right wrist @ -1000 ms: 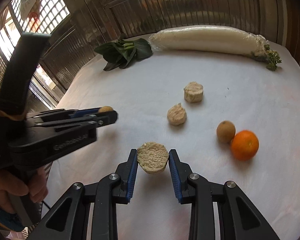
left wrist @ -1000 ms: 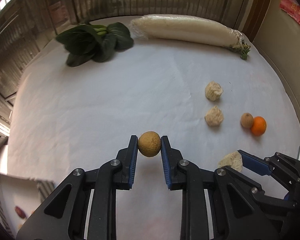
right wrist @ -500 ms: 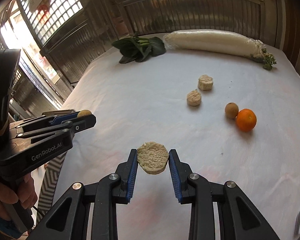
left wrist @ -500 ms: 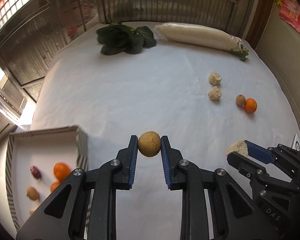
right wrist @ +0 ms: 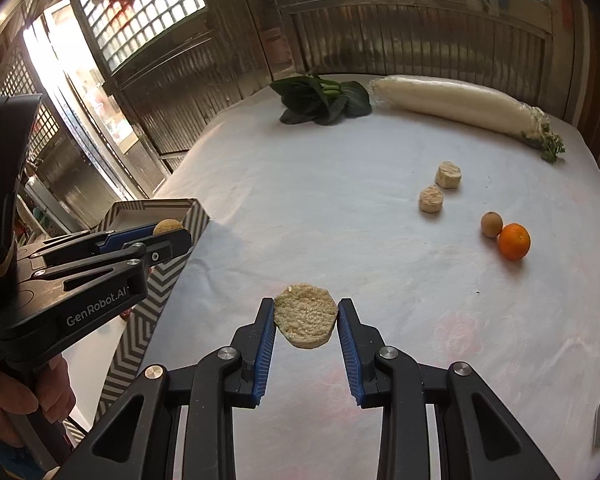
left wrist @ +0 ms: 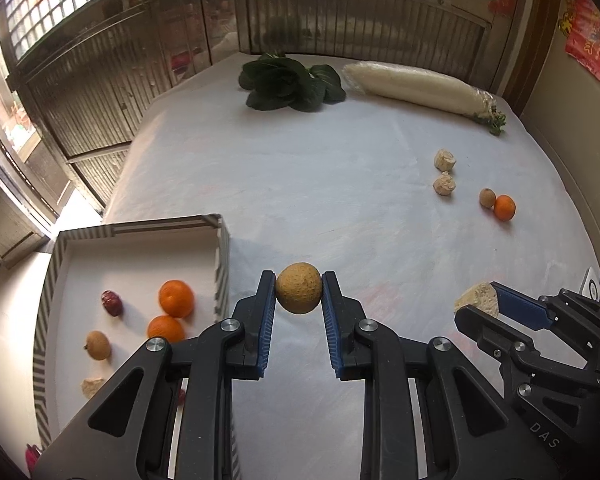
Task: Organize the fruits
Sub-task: 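Carry the brown fruit and beige slice over the tray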
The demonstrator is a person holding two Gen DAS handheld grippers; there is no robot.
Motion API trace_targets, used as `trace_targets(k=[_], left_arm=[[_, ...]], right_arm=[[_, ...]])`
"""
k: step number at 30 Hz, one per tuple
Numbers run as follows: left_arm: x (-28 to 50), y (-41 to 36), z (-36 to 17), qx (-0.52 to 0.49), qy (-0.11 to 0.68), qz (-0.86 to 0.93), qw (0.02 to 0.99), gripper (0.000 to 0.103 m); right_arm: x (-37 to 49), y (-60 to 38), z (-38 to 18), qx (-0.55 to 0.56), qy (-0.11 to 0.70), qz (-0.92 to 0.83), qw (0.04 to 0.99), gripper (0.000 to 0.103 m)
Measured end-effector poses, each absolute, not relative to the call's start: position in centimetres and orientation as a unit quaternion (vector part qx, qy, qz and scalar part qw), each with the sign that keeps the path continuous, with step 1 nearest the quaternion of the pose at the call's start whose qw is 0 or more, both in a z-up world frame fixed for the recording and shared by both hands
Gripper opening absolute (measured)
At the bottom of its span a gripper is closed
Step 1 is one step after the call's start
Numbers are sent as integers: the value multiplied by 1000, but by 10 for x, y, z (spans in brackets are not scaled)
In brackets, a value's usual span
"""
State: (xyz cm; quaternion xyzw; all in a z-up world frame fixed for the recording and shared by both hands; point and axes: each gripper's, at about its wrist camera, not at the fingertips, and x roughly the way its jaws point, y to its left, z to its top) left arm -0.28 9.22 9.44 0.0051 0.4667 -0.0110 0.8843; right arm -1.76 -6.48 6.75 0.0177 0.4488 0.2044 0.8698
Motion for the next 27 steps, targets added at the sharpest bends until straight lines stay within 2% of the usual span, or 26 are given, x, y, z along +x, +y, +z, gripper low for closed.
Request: trace_targets(k=[27], left_arm=[[-56,165,103,-33,458,62,886,22]], right_arm=[[-42,15,83,-34,442,278,852,30]])
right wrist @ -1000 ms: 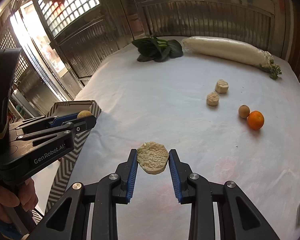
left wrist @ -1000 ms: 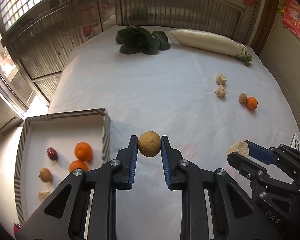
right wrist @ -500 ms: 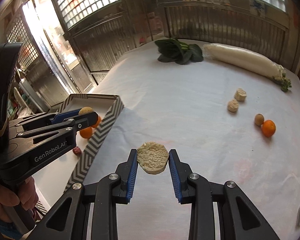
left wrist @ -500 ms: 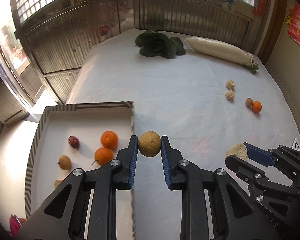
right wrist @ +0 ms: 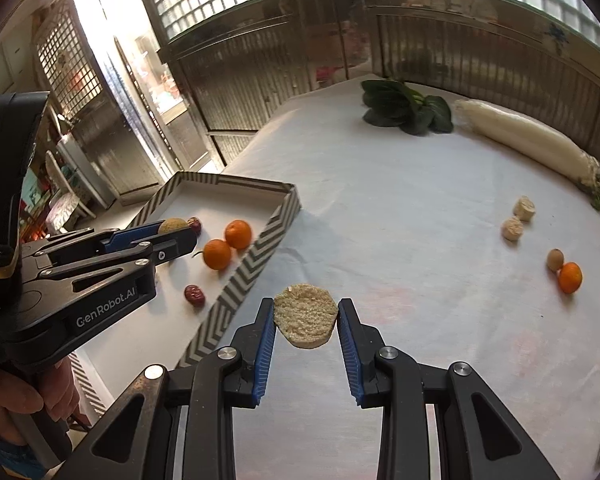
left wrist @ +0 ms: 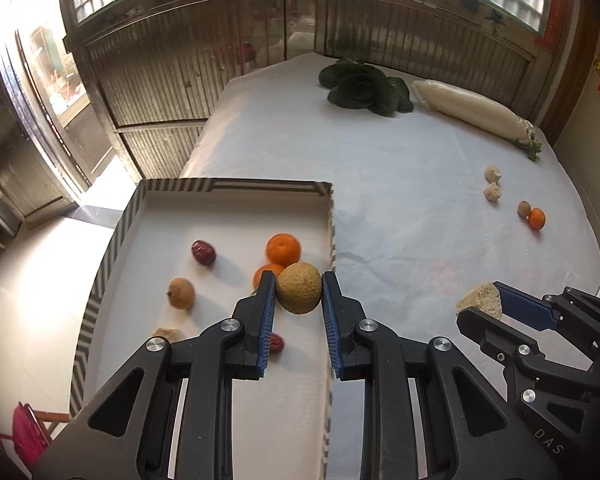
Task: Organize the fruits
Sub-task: 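Carry the brown fruit and beige slice over the tray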
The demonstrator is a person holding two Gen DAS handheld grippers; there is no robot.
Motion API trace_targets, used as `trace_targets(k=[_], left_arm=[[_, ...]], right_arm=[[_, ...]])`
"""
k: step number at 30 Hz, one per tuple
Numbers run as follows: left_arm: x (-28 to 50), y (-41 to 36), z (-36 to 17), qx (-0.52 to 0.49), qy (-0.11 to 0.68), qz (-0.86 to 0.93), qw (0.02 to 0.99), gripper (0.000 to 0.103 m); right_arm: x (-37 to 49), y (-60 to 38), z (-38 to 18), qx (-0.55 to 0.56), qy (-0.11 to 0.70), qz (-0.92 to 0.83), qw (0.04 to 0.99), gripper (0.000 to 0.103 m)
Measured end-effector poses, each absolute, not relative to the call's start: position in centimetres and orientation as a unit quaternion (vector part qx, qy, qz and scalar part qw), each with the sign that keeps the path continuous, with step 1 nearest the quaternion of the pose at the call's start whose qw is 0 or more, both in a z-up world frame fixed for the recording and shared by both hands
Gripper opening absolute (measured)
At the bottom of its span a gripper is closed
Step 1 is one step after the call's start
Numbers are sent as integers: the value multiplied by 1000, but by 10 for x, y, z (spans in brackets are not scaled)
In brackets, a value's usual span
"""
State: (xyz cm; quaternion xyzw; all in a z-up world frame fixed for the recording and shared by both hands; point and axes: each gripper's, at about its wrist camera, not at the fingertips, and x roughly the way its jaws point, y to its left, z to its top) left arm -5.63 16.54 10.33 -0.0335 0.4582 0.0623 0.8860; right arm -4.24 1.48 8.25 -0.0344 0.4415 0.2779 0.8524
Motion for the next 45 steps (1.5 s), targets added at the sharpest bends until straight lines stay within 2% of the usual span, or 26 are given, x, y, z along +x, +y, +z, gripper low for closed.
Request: trace_targets(k=[27,45], left_arm=[[-121,247,78,-82,488,134,859,22],[-117,266,42,-102,515,156,837,22]], right_arm=[[-72,97,76,-89,442,379,808,30],[-64,160,29,-133,485,430,750,30]])
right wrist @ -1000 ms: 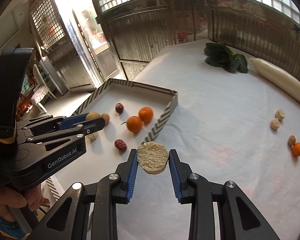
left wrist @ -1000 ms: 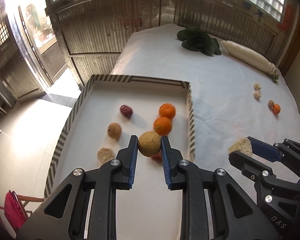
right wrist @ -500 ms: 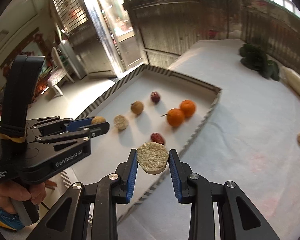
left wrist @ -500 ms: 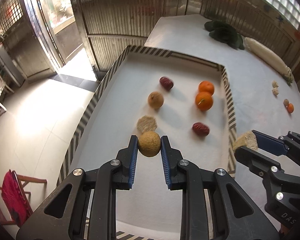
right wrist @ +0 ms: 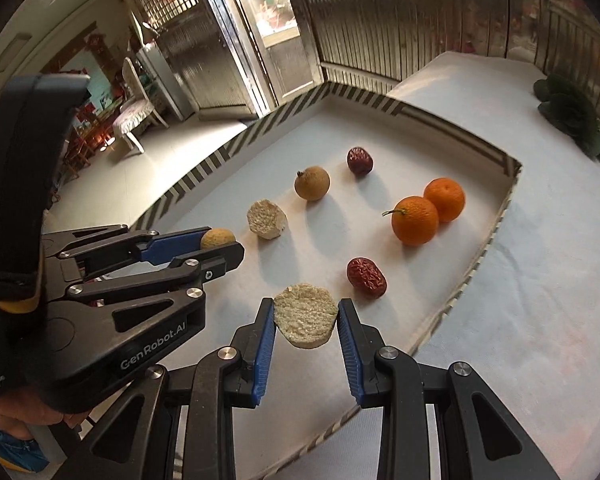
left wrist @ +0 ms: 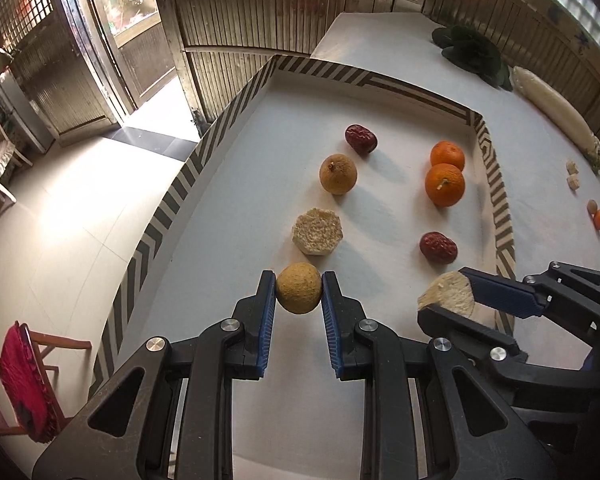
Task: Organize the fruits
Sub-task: 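Carry the brown fruit and beige slice over the tray, then open the left gripper and the right gripper, releasing both into the tray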
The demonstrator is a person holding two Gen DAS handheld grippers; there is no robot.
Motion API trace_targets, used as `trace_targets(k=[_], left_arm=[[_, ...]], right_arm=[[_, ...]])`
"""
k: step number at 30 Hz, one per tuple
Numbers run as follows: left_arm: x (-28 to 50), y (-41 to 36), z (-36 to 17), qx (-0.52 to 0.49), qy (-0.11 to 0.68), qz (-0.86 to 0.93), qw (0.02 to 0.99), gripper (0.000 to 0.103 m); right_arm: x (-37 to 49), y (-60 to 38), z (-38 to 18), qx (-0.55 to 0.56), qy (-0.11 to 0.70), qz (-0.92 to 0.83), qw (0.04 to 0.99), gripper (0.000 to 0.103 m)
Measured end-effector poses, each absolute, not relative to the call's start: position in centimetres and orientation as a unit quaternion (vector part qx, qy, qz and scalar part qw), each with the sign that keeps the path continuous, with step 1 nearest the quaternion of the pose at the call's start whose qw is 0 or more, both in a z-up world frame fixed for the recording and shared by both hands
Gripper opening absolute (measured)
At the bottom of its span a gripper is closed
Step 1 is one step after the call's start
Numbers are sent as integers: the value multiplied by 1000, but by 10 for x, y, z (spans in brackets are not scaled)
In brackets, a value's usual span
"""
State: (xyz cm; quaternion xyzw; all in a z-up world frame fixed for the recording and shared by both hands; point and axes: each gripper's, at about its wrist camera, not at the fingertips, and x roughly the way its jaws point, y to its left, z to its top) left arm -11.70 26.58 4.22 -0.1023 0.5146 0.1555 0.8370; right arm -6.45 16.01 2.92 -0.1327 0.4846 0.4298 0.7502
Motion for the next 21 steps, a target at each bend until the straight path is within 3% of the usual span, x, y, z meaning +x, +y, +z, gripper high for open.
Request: trace_targets(k=[16,21], left_arm=[[-107,271,30,-110,517,157,835,22],[-106,271,28,-110,518,158,834,23]], right_arm=[[-61,181,9,-175,474,417,756,31],[-59,180,11,-164,481,425,749,36]])
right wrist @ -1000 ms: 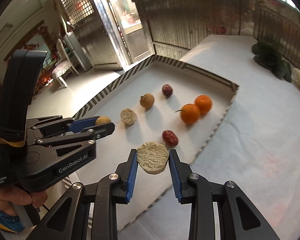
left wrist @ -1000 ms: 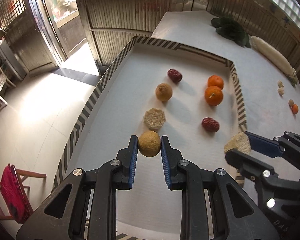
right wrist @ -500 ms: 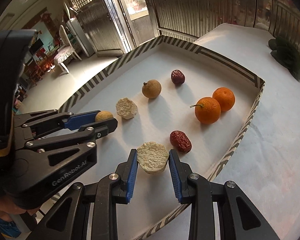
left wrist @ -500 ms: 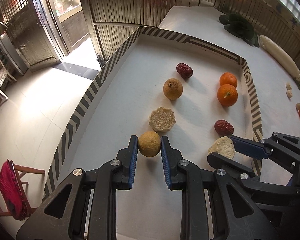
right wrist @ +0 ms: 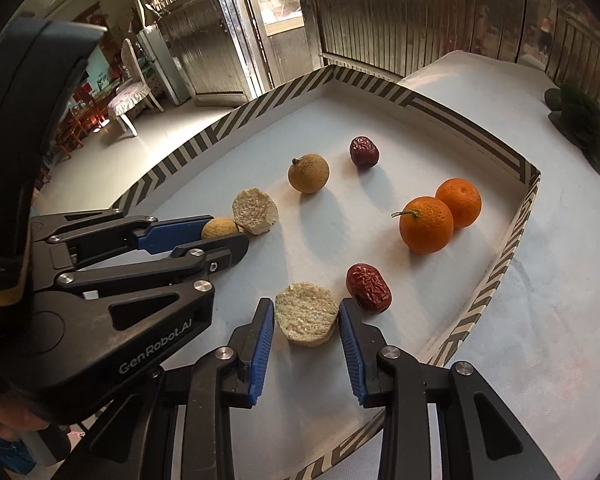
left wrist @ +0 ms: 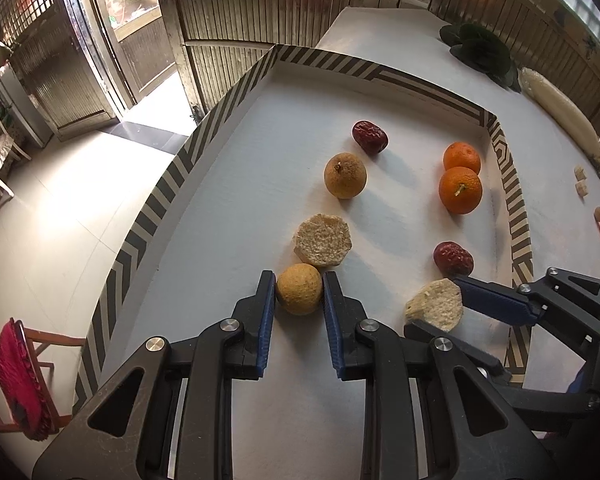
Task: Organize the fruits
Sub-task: 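Open the left gripper and the right gripper, releasing both into the tray, then move both open grippers back toward the remaining foods on the table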
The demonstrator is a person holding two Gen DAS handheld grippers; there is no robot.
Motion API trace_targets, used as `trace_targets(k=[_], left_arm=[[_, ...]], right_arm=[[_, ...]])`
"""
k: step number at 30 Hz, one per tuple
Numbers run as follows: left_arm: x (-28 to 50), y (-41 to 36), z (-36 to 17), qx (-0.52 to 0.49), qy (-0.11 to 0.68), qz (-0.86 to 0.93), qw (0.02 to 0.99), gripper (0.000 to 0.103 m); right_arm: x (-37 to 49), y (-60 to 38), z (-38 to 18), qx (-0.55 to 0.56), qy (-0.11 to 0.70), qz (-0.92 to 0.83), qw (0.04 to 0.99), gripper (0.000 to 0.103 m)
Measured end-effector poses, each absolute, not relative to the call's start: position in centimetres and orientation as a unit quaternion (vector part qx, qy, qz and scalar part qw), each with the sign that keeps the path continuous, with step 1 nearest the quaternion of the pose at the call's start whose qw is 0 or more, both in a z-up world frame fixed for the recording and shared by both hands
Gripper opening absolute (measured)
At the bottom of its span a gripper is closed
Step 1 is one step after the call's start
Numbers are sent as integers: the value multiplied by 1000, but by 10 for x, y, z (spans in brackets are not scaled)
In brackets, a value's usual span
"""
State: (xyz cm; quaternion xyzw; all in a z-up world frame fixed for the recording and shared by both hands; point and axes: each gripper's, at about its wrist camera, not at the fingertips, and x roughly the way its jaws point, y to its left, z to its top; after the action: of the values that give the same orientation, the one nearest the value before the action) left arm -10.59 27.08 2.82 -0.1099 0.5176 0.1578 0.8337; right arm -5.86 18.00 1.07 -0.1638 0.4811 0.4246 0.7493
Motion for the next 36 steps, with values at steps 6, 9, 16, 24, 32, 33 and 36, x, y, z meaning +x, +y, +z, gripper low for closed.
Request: trace_targets(k=[6,9,16,24,32,33,36], left_arm=[[-108,274,30,-117,517,167,832,60],[-110,275,34,-115,514,170,833,60],[-109,275,50,-117,498,177,841,60],[-93,251,70,-106,482,151,856,60],[-63,205,77,-81,478,100,869,61],[-59,199,77,-76,478,93,870,61],[-46,179,76,-67,483,75,870,61]], right_arm=[[-60,171,17,-156,475,426,754,37],[-62,166,23,-149,470,427,758,37],[-67,152,44,-135,452,419,776,37],[-56,122,61,-108,438,385,805,39],[-36,76,64,-74,441,329,831,40],[-34,67,65,-69,442,322,834,40],[-28,45,65,-53,446,300,842,41]])
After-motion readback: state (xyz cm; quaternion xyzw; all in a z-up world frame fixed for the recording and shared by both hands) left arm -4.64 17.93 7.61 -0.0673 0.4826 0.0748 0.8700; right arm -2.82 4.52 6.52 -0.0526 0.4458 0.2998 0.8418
